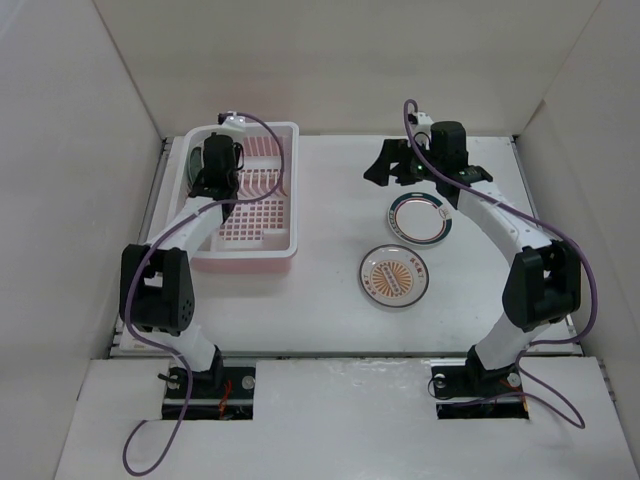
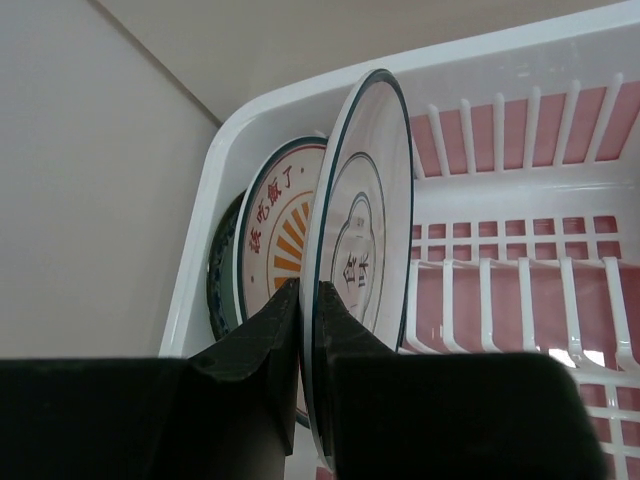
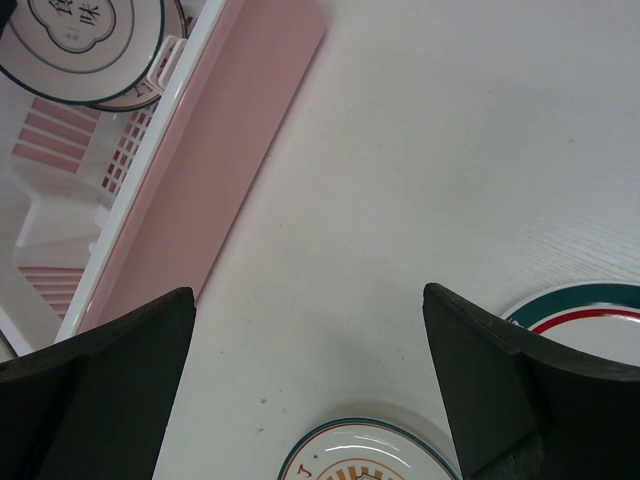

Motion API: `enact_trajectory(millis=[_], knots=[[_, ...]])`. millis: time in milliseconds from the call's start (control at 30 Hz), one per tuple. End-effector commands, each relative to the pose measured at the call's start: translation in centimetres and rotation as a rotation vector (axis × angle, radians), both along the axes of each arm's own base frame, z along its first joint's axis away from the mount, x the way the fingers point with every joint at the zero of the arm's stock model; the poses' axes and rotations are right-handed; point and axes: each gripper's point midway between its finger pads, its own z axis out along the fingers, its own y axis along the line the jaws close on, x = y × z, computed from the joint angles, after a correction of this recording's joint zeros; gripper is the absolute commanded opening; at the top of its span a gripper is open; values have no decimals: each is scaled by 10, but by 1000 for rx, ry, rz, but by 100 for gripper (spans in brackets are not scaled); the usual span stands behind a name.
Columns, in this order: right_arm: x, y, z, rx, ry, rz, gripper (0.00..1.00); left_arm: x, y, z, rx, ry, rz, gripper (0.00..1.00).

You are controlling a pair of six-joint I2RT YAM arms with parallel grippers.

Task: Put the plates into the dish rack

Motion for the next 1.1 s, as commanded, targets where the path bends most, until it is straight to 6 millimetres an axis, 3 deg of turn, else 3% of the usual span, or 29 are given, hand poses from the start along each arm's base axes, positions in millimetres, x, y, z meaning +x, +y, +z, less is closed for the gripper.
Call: enact_trajectory(millis=[0, 133, 400, 633, 667, 900, 1067], knots=[[-1, 7, 29, 15, -83, 33, 100, 7, 6, 28, -72, -109, 11, 0], [-1, 7, 29, 15, -83, 33, 100, 7, 2, 18, -94, -92, -5, 0], [-1, 7, 29, 15, -83, 33, 100, 10, 2, 18, -134, -88, 1, 0], [-1, 7, 29, 15, -83, 33, 100, 5, 3, 41, -140, -131, -2, 0], [-1, 7, 29, 15, -83, 33, 100, 4, 3, 51, -143, -152, -3, 0], [-1, 7, 29, 15, -83, 33, 100, 1, 7, 56, -139, -154, 19, 0], [-4, 12, 29, 19, -82, 50, 100, -3, 7, 71, -148, -188, 35, 0]])
